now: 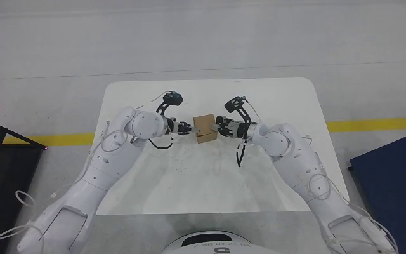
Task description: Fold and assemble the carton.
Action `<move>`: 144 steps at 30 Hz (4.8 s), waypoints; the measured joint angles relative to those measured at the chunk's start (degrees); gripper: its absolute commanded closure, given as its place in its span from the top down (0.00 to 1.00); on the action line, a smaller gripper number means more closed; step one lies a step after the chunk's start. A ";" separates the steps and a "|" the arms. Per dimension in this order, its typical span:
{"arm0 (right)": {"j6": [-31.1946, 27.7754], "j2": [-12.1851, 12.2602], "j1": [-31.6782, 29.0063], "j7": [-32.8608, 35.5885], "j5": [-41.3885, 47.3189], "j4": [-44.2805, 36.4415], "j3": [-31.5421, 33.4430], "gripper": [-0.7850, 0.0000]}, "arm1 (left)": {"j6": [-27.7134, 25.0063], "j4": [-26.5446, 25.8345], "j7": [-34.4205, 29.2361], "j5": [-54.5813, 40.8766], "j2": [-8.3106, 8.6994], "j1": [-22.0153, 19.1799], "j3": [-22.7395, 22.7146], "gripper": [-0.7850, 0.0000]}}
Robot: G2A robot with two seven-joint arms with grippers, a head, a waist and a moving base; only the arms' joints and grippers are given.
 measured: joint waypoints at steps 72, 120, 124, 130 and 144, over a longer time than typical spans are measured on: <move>-15.97 6.53 -21.77 -4.37 2.21 -19.48 22.22 0.00 | -7.50 38.27 5.22 -42.31 -11.80 -18.78 8.60 1.00; -13.07 4.08 -1.08 -10.13 -0.19 3.46 2.53 0.00 | 1.16 6.09 -2.50 -35.83 1.39 4.24 -19.52 1.00; -6.87 4.13 -1.44 -6.48 -1.60 2.41 2.21 0.00 | 1.02 6.22 -2.40 -36.54 1.40 4.65 -18.97 1.00; -6.55 2.93 1.25 2.82 3.01 2.81 -2.93 0.00 | 0.67 7.45 -2.13 -37.55 1.25 4.39 -17.66 1.00; -9.11 2.77 1.80 1.54 6.09 3.03 -3.08 0.00 | -0.41 10.64 -3.13 -38.86 0.44 1.29 -13.12 1.00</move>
